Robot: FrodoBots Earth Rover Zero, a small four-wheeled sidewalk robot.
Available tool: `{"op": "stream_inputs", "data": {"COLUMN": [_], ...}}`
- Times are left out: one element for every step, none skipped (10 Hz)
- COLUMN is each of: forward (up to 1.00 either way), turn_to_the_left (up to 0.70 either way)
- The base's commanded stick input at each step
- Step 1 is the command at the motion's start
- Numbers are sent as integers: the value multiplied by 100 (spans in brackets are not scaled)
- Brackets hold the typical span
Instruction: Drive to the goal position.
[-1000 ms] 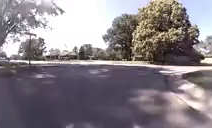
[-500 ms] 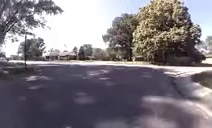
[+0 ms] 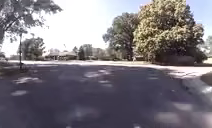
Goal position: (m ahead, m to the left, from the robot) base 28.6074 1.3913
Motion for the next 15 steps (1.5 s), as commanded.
{"op": "stream_inputs", "data": {"forward": [100, 100, 100, 100, 100, 100, 100, 100, 100, 100, 100, 100, 100, 100, 100], "turn_to_the_left": [0, 0, 0, 0, 0, 0, 0, 0, 0, 0, 0, 0, 0, 0, 0]}}
